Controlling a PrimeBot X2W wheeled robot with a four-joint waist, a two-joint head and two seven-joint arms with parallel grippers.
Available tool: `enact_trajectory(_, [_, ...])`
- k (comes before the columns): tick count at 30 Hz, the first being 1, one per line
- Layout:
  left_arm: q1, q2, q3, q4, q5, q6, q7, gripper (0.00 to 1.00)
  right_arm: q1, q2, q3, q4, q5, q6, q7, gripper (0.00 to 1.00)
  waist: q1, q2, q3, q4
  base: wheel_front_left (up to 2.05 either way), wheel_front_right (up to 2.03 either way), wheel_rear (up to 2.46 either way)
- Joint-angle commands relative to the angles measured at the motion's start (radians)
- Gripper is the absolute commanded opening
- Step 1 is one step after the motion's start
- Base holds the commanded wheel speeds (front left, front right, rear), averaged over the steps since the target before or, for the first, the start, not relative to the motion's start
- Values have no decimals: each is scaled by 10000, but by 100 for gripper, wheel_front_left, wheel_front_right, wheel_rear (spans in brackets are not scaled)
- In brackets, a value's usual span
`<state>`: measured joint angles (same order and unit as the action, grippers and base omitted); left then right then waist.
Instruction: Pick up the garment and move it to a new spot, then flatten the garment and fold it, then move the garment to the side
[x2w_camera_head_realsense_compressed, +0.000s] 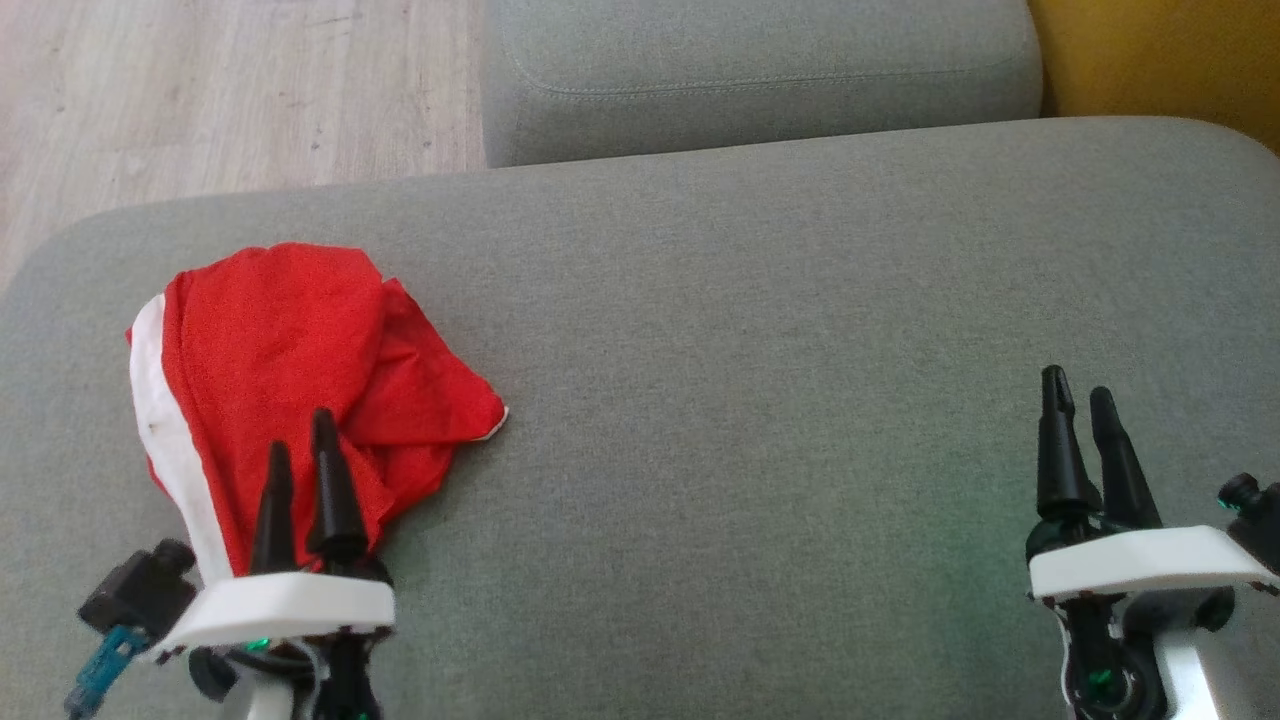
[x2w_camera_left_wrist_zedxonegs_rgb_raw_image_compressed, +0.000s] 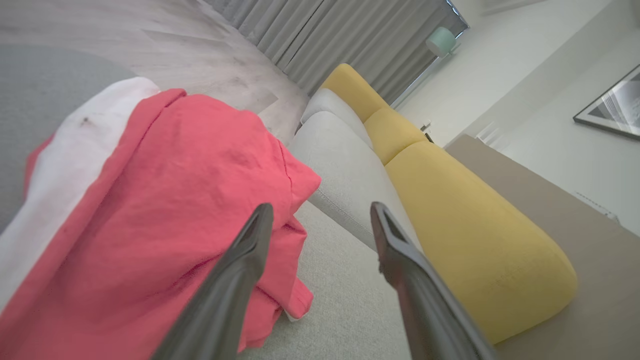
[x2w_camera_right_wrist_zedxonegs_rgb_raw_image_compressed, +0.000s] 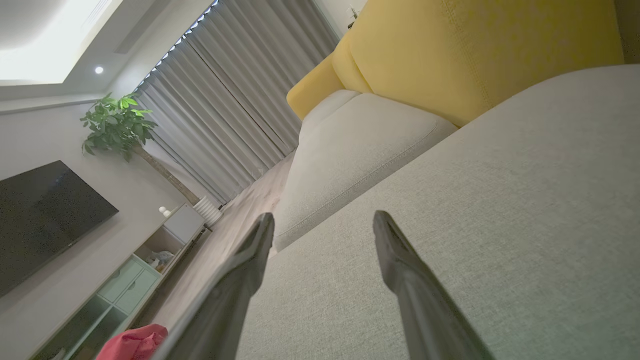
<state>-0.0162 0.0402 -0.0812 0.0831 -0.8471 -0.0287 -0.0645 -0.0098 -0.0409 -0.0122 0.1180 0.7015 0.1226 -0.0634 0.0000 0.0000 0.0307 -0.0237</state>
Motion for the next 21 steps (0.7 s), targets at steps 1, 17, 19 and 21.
enact_trajectory(1, [-530, 86, -7, -472, 459, 29, -140, 100, -466, -67, 189, -487, -418, 40, -143, 100, 0, 0, 8, -22, 0, 0, 0])
enact_trajectory(17, [-965, 1133, -2216, -70, 3649, 806, -610, 100, -430, -73, 617, -656, -3095, 51, -615, 100, 0, 0, 41, -137, 0, 0, 0])
enact_trajectory(19, [-1063, 1287, -2567, 76, 4059, 1031, -669, 100, -440, -74, 714, -587, -3547, 52, -674, 100, 0, 0, 45, -142, 0, 0, 0])
enact_trajectory(21, [-1146, 1374, -2838, 194, 4335, 1281, -728, 100, -453, -75, 756, -590, -3880, 53, -733, 100, 0, 0, 47, -141, 0, 0, 0])
